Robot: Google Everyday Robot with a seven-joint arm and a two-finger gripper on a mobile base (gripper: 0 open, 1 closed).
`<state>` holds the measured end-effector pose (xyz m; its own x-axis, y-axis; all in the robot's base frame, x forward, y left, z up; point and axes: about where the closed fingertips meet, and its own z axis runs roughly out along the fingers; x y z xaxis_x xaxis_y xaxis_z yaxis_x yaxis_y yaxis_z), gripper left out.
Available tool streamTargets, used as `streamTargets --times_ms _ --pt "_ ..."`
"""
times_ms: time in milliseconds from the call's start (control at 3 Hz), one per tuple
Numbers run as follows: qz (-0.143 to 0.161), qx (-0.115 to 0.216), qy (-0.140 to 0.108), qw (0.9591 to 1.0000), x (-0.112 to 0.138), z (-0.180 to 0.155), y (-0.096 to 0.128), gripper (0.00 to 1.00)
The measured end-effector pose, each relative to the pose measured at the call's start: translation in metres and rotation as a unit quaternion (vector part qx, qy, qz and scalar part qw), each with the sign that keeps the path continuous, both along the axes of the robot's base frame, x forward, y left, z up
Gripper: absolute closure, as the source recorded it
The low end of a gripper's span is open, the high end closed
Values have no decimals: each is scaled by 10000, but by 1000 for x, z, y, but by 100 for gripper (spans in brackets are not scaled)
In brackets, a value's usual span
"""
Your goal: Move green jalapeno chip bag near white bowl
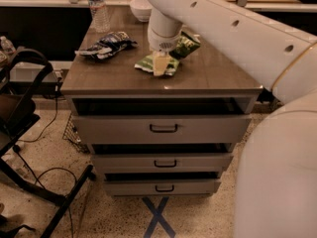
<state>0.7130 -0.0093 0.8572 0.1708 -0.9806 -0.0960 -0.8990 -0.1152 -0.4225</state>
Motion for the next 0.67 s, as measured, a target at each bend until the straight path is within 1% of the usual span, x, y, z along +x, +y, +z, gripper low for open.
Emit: streamTargets --times_ms 333,667 --pt "6 -10 22 10000 0 -3 0 71" --pt "9 -15 34 10000 0 -5 1 94"
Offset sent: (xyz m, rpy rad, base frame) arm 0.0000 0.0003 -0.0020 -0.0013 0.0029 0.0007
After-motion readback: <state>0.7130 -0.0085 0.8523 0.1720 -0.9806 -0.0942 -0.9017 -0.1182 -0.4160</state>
